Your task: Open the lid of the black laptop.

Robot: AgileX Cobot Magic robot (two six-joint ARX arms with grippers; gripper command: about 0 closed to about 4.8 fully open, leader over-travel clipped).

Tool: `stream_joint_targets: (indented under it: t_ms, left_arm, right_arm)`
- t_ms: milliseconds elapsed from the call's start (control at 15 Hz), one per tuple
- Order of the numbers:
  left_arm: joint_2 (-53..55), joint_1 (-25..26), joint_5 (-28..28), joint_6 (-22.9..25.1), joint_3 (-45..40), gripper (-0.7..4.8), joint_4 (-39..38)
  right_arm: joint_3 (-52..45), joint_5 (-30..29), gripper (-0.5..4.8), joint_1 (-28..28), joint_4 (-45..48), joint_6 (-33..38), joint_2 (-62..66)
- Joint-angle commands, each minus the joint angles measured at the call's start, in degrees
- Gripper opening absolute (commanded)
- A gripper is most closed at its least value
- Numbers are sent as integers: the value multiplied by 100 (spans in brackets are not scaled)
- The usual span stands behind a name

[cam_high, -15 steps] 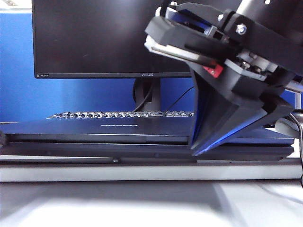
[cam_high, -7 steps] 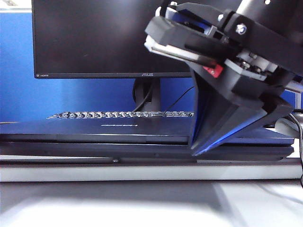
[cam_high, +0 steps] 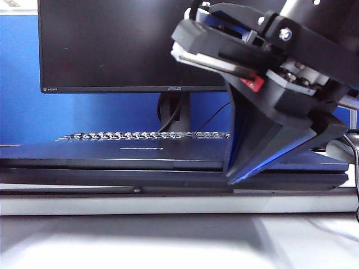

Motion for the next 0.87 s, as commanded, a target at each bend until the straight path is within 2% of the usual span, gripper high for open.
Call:
stream_joint_targets:
  t_ms: [67,867]
  left_arm:
    - [-7,4,-201,70,22,-5,396]
    - [-7,7,-411,243,24,-5,907]
  right_arm:
    - [24,380,-4,-151,289,-22,-4]
    - [28,378,-5,-304,691,-223,-11]
